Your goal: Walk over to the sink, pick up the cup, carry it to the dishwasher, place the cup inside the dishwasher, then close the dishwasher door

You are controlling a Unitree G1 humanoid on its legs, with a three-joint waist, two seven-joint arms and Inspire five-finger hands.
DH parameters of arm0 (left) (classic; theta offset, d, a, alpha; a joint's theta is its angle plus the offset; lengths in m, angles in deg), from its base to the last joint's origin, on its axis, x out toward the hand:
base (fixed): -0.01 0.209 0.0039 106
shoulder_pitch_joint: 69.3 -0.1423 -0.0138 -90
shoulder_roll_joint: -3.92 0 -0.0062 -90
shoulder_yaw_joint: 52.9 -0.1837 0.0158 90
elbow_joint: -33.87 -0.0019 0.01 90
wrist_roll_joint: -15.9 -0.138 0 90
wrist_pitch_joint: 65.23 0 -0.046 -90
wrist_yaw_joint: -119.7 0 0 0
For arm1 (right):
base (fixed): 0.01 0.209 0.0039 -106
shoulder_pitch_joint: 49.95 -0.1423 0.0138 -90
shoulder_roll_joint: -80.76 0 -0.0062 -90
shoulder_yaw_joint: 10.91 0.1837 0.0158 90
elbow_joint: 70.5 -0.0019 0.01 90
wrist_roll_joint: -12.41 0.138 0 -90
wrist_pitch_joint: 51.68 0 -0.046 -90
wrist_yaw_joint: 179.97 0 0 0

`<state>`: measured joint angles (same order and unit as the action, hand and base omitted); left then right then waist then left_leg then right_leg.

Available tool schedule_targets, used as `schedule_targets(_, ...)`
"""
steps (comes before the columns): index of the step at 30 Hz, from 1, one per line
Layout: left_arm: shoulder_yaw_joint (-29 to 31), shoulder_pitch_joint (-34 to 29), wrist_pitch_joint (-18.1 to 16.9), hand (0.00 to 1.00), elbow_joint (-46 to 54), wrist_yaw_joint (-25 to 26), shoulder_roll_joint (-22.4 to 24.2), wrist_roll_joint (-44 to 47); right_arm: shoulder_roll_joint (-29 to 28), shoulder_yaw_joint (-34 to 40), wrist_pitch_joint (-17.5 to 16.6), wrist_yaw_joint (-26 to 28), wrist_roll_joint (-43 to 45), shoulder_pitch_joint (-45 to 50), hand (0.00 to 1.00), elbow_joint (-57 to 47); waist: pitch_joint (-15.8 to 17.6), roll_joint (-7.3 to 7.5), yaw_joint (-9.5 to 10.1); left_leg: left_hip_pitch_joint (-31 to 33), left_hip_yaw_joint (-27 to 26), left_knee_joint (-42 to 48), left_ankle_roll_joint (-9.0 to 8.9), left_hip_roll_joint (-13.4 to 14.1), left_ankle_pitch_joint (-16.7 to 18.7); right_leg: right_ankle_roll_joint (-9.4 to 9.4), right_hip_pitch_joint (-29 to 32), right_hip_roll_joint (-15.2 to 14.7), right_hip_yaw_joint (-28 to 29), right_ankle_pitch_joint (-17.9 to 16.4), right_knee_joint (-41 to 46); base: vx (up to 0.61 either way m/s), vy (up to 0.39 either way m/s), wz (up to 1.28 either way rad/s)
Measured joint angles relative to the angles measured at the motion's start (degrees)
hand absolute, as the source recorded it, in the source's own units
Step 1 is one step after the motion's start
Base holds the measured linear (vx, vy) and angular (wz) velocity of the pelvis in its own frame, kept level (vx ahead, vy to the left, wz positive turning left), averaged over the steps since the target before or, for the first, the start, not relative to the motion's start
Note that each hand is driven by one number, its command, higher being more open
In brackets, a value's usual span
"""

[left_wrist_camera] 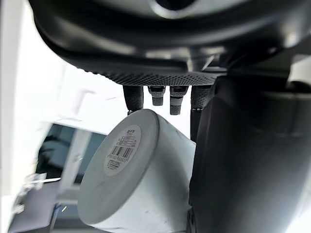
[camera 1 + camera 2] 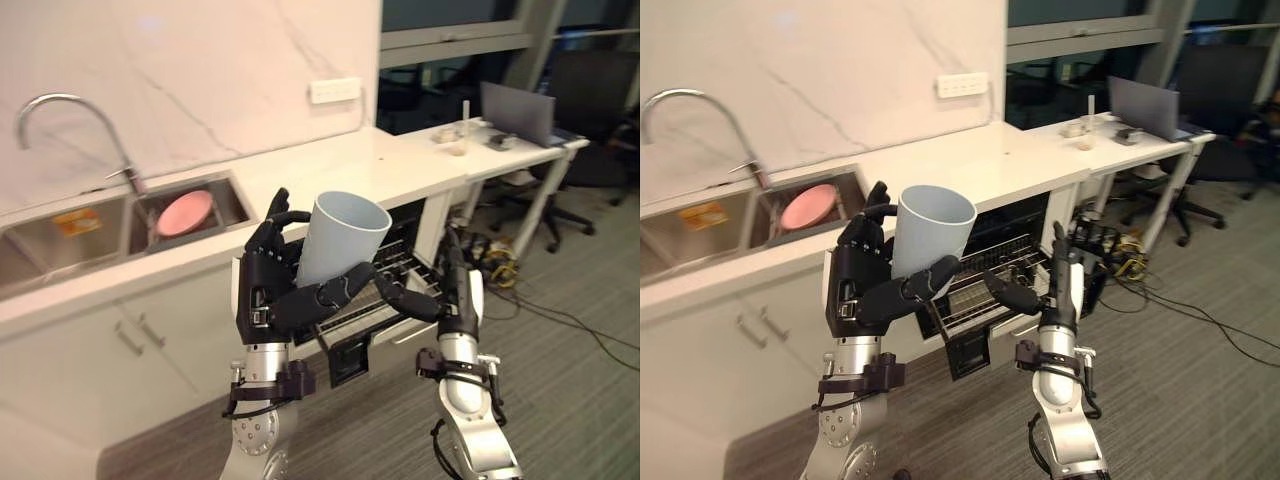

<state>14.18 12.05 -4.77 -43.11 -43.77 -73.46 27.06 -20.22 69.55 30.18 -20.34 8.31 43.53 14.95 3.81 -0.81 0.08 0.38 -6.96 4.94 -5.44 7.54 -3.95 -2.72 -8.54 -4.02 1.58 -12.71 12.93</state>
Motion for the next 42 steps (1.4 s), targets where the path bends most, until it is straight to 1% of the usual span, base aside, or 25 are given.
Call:
schedule_targets(1,0.0,0.3,0.0,0.0,0.0,0.1,-0.6,0.0,-0.5,0.0,-0.4,0.1,0.0,0.0,1.0,-0.2,-0.3,0.73,-0.02,-0.6,-0.6,-0.8,0.31,-0.9,0.2,-0.26,-0.2,-0.9,0.2,0.0,-0.6,0.31,0.279,-0.2)
schedule_targets(2,-0.1,1.1,0.0,0.0,0.0,0.7,-1.1,-0.1,-1.4,0.0,-1.0,0.1,0.1,-0.3,1.0,-0.4,-0.8,1.5,0.02,-1.2,-1.3,-1.9,1.14,-2.4,0.4,-1.11,-0.7,-2.5,0.3,0.5,-1.8,0.25,0.263,-0.08)
schedule_targets(3,0.0,2.1,0.0,0.0,0.0,1.4,-1.0,-0.1,-2.0,0.0,-1.3,0.0,0.3,-0.7,1.0,-0.8,-0.9,1.7,-0.11,-1.9,-1.5,-2.7,1.9,-3.7,0.7,-2.32,-1.5,-3.8,0.0,1.2,-3.0,0.19,0.211,0.0)
schedule_targets(6,-0.1,4.3,0.1,0.0,0.3,1.5,-1.0,-0.1,-2.9,0.0,-1.6,-0.1,1.1,-0.7,1.0,-1.4,-1.2,1.66,-0.07,-2.1,-1.3,-3.6,3.26,-5.7,1.3,-4.0,-1.6,-5.6,-0.6,2.3,-3.3,0.1,0.144,0.12)
schedule_targets(8,-0.1,5.6,0.8,0.0,0.3,1.3,-0.9,-0.1,-3.4,0.0,-1.5,-0.5,2.1,-0.4,1.0,-1.4,-1.2,1.62,-0.15,-2.1,-1.4,-3.6,4.07,-6.0,1.8,-4.39,1.1,-5.8,-0.6,2.6,1.4,0.06,0.126,-0.03)
schedule_targets(10,0.1,5.9,1.8,0.0,0.3,1.3,-1.0,-0.1,-3.6,0.1,-1.5,-0.9,2.4,-0.4,1.0,-1.4,-1.1,1.59,-0.94,-2.8,-1.9,-3.5,4.81,-5.9,2.5,-3.86,6.2,-6.0,-1.8,3.2,11.6,0.02,0.095,-0.14)
schedule_targets(12,0.9,5.9,2.7,0.0,0.3,2.4,-1.3,-1.2,-3.7,0.2,-1.5,-0.8,2.8,-0.5,1.0,-1.4,-1.0,1.47,-1.05,-4.8,-3.6,-3.3,5.38,-5.7,3.6,-3.69,10.0,-7.0,-3.9,5.6,19.8,0.03,0.104,-0.42)
schedule_targets(13,2.1,5.9,2.9,0.0,0.5,3.6,-1.6,-2.6,-3.9,0.1,-1.6,-0.3,2.7,-0.5,1.0,-1.4,-0.7,0.73,-1.22,-5.6,-5.1,-2.9,5.67,-5.0,4.4,-3.41,10.7,-7.7,-5.4,5.4,20.7,0.02,0.1,-0.55)
schedule_targets(14,3.1,5.9,2.9,0.0,0.7,4.2,-1.8,-3.4,-4.3,-0.1,-1.8,0.0,2.7,-0.5,1.0,-1.4,-0.8,0.84,-1.34,-5.5,-5.9,-2.7,5.66,-4.8,4.6,-3.11,10.9,-7.7,-6.3,4.9,19.4,0.0,0.1,-0.65)
schedule_targets(15,4.8,6.0,2.9,0.0,1.4,5.3,-2.3,-4.1,-4.6,-0.9,-2.5,0.3,2.7,-0.6,1.0,-1.4,-1.0,1.14,-1.37,-4.8,-7.3,-2.4,5.32,-4.3,5.1,-3.1,11.6,-7.1,-7.9,4.8,14.4,-0.01,0.035,-0.56)
schedule_targets(16,6.7,6.1,2.9,0.0,2.1,6.4,-2.7,-4.3,-4.6,-1.5,-3.2,0.6,2.2,-0.6,1.0,-1.4,-1.0,1.62,-1.69,-3.7,-7.9,-1.5,5.07,-4.2,5.8,-3.37,11.7,-6.3,-8.5,5.4,7.9,-0.01,0.003,-0.44)
schedule_targets(17,7.9,6.1,2.9,0.0,2.1,7.2,-2.8,-4.3,-4.3,-1.8,-3.3,0.6,1.9,-0.5,1.0,-1.4,-1.2,2.22,-2.17,-3.0,-7.9,-0.7,4.55,-4.7,6.4,-3.01,11.3,-5.8,-8.6,7.6,3.4,0.02,-0.063,-0.17)
schedule_targets(18,8.4,6.0,2.9,0.0,2.0,7.9,-2.7,-4.3,-4.0,-2.0,-3.4,0.5,1.7,-0.5,1.0,-1.4,-1.3,2.5,-2.38,-2.8,-7.9,-0.1,4.43,-5.0,6.8,-3.06,10.5,-5.8,-9.6,7.5,1.6,0.06,-0.09,-0.05)
schedule_targets(19,9.0,5.7,3.0,0.0,1.9,9.0,-2.3,-4.6,-3.1,-2.0,-3.4,0.4,1.6,-0.2,1.0,-1.4,-0.8,1.54,-2.39,-2.9,-8.0,0.6,4.53,-4.9,6.9,-3.29,7.7,-5.5,-9.8,7.8,-3.1,0.07,-0.087,-0.01)
schedule_targets(20,8.9,5.7,3.0,0.0,1.9,9.5,-2.1,-5.1,-2.6,-1.8,-3.4,0.4,1.6,0.1,1.0,-1.4,-0.6,1.0,-2.46,-2.9,-7.8,0.7,4.51,-4.7,6.9,-3.19,7.0,-5.1,-10.1,8.4,-4.1,0.07,-0.065,0.01)
schedule_targets(22,8.9,5.7,2.9,0.0,2.9,10.7,-0.9,-7.1,-1.4,-1.2,-3.4,0.3,1.6,1.1,1.0,-1.3,-0.7,0.6,-2.44,-3.4,-7.7,0.3,4.32,-4.1,6.9,-2.8,4.8,-4.0,-10.5,9.9,-7.7,0.07,-0.051,0.01)
schedule_targets(25,9.6,5.8,2.2,0.0,3.2,12.2,-0.8,-9.2,-1.5,0.7,-3.6,0.5,-0.1,1.3,1.0,-0.6,-0.7,0.65,-2.48,-3.5,-8.2,-0.7,4.02,-3.8,6.8,-2.57,4.4,-3.3,-10.1,11.2,-10.3,0.02,-0.036,-0.11)
schedule_targets(26,11.2,5.8,2.1,0.0,3.1,12.5,-0.7,-10.5,-2.0,2.6,-5.7,0.9,-3.4,1.9,1.0,1.5,-0.7,0.65,-2.52,-3.6,-8.6,-1.5,3.92,-3.8,6.5,-2.5,4.6,-3.2,-9.9,11.6,-11.1,0.02,-0.012,-0.16)
schedule_targets(27,13.7,5.8,1.7,0.0,3.2,12.9,-0.7,-11.4,-2.2,4.7,-7.2,1.9,-3.5,3.5,1.0,2.0,-0.7,0.64,-2.43,-3.8,-9.1,-2.5,3.71,-3.9,6.2,-2.52,4.8,-3.1,-9.7,11.9,-11.7,0.02,-0.007,-0.14)
schedule_targets(28,15.2,5.7,1.2,0.0,3.2,12.9,-0.7,-11.2,-2.2,6.1,-8.2,3.3,-2.6,4.5,1.0,1.9,-0.7,0.64,-2.44,-3.9,-9.2,-3.1,3.81,-3.9,5.9,-2.55,4.7,-3.1,-9.6,12.0,-12.1,0.09,0.005,-0.14)
schedule_targets(29,19.6,5.4,0.7,0.0,4.4,12.9,-0.5,-10.3,-1.7,9.3,-8.9,7.9,2.8,6.1,1.0,0.5,-0.7,0.69,-2.67,-4.4,-9.6,-3.9,3.81,-4.3,5.6,-2.61,4.4,-3.1,-9.4,12.2,-12.5,0.1,0.01,-0.08)
schedule_targets(31,21.2,5.4,0.7,0.0,5.4,13.4,-0.3,-9.9,-1.5,10.7,-8.9,8.9,6.4,6.2,1.0,-0.5,-0.7,0.76,-2.79,-4.7,-9.6,-4.2,3.81,-4.3,5.6,-2.63,4.2,-3.1,-9.5,12.2,-12.7,0.08,0.012,-0.03)
schedule_targets(33,20.6,5.0,0.7,0.0,6.5,14.4,0.0,-10.6,-1.5,11.2,-8.8,9.6,11.3,5.9,1.0,-3.3,-0.8,0.8,-2.68,-5.0,-9.6,-4.8,3.81,-4.4,5.6,-2.64,4.0,-3.2,-9.5,12.2,-12.9,0.05,0.01,0.02)
schedule_targets(38,15.6,4.4,1.9,0.0,6.5,16.6,0.2,-15.5,-2.3,5.5,-8.9,13.2,19.4,3.4,1.0,-4.4,-1.0,1.05,-2.65,-5.6,-9.7,-5.9,3.99,-4.5,5.3,-2.7,4.0,-3.3,-9.6,12.3,-12.9,0.0,0.0,0.0)
schedule_targets(42,14.6,4.5,2.3,0.0,4.4,16.9,0.2,-17.9,-3.4,2.1,-8.9,17.2,27.5,1.4,1.0,-4.4,-1.0,1.08,-2.58,-6.2,-9.7,-6.8,4.17,-4.8,4.7,-2.94,3.8,-3.5,-9.7,12.5,-12.9,-0.02,0.001,0.0)
